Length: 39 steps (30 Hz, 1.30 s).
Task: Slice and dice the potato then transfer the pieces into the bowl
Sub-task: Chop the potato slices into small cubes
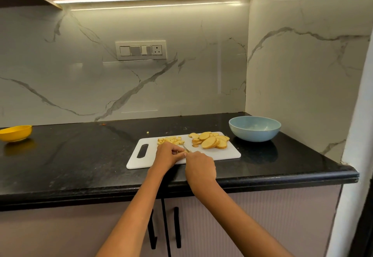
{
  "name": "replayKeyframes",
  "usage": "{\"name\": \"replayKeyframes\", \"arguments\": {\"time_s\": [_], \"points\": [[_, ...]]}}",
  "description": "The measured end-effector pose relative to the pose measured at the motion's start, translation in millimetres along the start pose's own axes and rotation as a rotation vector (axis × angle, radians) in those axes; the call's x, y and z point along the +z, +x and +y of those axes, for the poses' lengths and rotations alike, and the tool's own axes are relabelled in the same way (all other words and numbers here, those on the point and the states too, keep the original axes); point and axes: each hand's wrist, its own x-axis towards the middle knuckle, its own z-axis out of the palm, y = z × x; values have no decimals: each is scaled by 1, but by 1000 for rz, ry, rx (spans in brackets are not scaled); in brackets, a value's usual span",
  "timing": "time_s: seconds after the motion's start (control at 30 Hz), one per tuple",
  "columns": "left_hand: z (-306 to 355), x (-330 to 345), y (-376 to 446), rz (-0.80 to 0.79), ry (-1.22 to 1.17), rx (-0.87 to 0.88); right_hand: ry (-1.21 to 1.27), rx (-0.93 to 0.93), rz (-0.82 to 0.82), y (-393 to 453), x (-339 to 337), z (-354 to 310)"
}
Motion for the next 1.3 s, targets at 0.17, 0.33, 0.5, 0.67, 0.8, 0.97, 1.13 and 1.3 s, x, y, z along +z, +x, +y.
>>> {"name": "replayKeyframes", "arguments": {"time_s": [0.17, 0.33, 0.5, 0.67, 0.8, 0.97, 1.13, 1.3], "points": [[-4, 3, 2, 24, 1, -12, -108, -66, -20, -17, 4, 3], [-4, 5, 0, 27, -19, -21, -94, -58, -22, -12, -2, 11], [-9, 3, 0, 143, -67, -61, 44, 4, -31, -12, -5, 19], [-9, 3, 0, 137, -91, -73, 91, -7, -44, -14, -5, 18], [-11, 3, 2, 96, -85, -82, 73, -12, -43, -13, -5, 17], [-12, 1, 3, 82, -41, -75, 54, -42, -39, -9, -6, 15], [-8, -1, 2, 75, -6, -45, 3, -69, -2, 2, -4, 6], [-10, 1, 0, 101, -22, -36, -56, -115, 7, -10, 0, 12]]}}
